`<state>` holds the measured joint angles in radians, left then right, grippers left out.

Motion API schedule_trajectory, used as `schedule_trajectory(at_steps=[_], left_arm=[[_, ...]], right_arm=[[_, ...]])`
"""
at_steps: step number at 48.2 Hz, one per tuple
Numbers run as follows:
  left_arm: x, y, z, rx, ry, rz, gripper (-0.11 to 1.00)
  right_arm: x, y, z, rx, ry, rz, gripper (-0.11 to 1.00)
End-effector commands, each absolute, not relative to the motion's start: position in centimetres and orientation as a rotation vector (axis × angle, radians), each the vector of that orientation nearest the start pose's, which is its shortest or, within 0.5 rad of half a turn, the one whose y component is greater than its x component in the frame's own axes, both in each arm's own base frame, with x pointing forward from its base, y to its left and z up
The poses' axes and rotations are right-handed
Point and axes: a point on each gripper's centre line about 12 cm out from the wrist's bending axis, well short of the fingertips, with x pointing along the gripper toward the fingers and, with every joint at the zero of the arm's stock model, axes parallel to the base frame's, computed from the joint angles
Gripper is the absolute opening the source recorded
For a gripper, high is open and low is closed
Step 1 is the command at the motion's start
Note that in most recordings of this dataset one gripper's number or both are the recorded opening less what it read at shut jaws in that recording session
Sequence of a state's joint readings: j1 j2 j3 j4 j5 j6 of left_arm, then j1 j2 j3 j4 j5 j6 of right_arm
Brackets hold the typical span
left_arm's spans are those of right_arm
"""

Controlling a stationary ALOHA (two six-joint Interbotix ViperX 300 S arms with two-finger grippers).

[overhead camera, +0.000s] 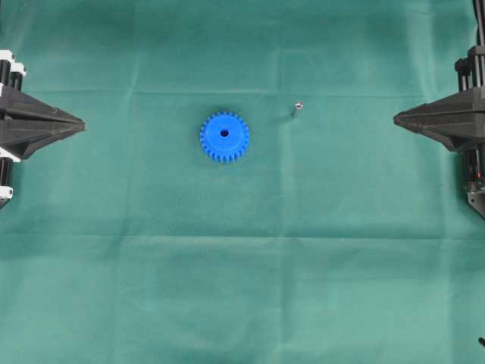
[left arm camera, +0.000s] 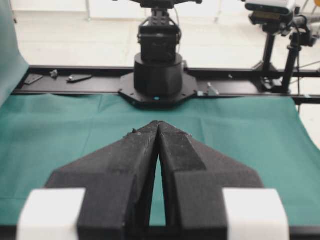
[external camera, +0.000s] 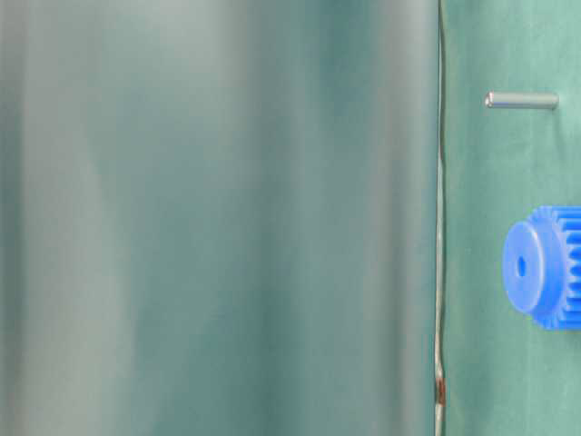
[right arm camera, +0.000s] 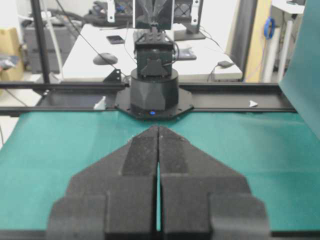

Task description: Insert the shaft placed at a random location into the center hole of the medium gear at another random location.

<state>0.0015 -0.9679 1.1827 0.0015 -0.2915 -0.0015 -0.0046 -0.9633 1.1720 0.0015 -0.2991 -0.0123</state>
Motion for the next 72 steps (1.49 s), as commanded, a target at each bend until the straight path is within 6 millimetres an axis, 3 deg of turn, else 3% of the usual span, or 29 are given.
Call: schedule_trajectory(at_steps=[1,12,31,35,45,48,54,72], left_arm=[[20.0,0.0,30.0,0.007,-0.083,-0.003,0.00],[20.0,-0.1,30.0,0.007,-0.081,-0.005,0.00],[20.0,-0.1,29.9,0.006,-0.072,-0.005,0.00],[20.0,-0.1,29.8,0.006,-0.069,-0.005,0.00],[20.0,-0.1,29.8,0.006,-0.069,-0.005,0.00],[20.0,-0.1,29.8,0.006,-0.069,-0.005,0.00],[20.1,-0.1,29.7,0.006,-0.063,-0.005,0.00],[20.1,0.0,29.6,0.006,-0.057,-0.003,0.00]], right_arm=[[20.0,0.0,30.1,-0.018,-0.098,-0.003,0.01],[20.4,-0.3,30.0,-0.016,-0.043,-0.015,0.01],[22.4,-2.9,26.3,0.000,0.115,-0.128,0.04],[23.0,-3.5,25.2,0.006,0.147,-0.152,0.18],[24.9,-5.2,22.0,0.015,0.226,-0.205,0.78],[25.5,-5.9,20.9,0.021,0.253,-0.224,0.89],[26.8,-6.9,18.4,0.031,0.301,-0.252,0.81],[29.7,-8.9,12.8,0.059,0.396,-0.294,0.82]])
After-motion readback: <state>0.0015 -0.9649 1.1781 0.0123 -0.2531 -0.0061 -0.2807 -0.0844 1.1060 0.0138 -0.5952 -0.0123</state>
